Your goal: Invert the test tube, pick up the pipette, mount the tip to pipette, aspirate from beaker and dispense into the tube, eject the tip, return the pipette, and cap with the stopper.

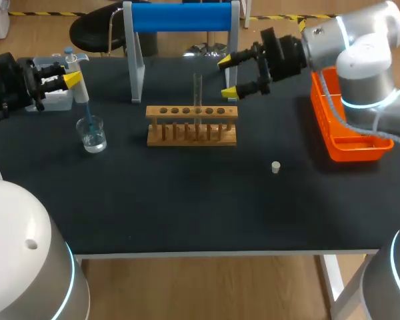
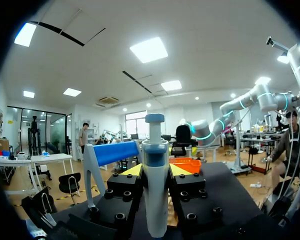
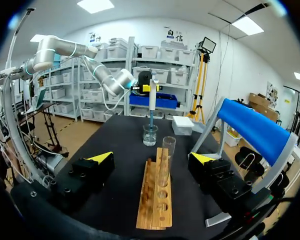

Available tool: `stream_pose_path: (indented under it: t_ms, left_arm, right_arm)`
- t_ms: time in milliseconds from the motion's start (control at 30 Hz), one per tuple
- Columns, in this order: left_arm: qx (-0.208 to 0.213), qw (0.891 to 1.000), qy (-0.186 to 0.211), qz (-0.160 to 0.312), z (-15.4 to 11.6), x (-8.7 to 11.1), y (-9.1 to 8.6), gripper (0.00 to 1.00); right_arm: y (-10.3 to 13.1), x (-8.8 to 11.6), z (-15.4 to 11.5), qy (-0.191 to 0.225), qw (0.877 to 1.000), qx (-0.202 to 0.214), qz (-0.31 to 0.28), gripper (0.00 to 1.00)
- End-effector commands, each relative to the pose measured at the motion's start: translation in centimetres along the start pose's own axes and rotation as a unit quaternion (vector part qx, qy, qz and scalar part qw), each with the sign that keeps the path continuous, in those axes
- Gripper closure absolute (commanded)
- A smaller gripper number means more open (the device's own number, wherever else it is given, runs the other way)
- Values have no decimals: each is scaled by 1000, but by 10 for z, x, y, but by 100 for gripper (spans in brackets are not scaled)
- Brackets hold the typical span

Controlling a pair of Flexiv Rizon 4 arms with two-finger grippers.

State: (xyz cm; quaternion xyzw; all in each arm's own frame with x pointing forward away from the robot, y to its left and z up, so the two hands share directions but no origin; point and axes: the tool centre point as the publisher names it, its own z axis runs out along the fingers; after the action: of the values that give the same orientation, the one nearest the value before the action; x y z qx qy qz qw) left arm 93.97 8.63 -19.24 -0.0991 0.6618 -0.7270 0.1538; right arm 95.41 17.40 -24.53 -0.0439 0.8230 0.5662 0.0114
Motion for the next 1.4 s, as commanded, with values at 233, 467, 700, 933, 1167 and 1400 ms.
stream_pose_path:
  t_ms: [233, 467, 700, 933, 1167, 1400]
  left_arm:
    - [1, 1000, 2, 0, -1, -1, 0, 100]
    - [1, 1000, 2, 0, -1, -1, 0, 100]
    - [1, 1000, 2, 0, -1, -1, 0, 100]
    - [1, 1000, 2, 0, -1, -1, 0, 100]
    - [1, 1000, 2, 0, -1, -1, 0, 100]
    - [1, 1000, 2, 0, -1, -1, 0, 100]
  right_arm:
    - [-23, -8, 29, -3, 1000, 15, 14, 0]
    - [-28, -11, 47, -2, 999, 38, 17, 0]
    - [-29, -19, 61, -10, 998, 56, 14, 0]
    - [-29, -23, 70, -26, 997, 75, 20, 0]
    - [-28, -25, 76, -41, 995, 83, 24, 0]
    - [-27, -27, 80, -57, 994, 91, 26, 0]
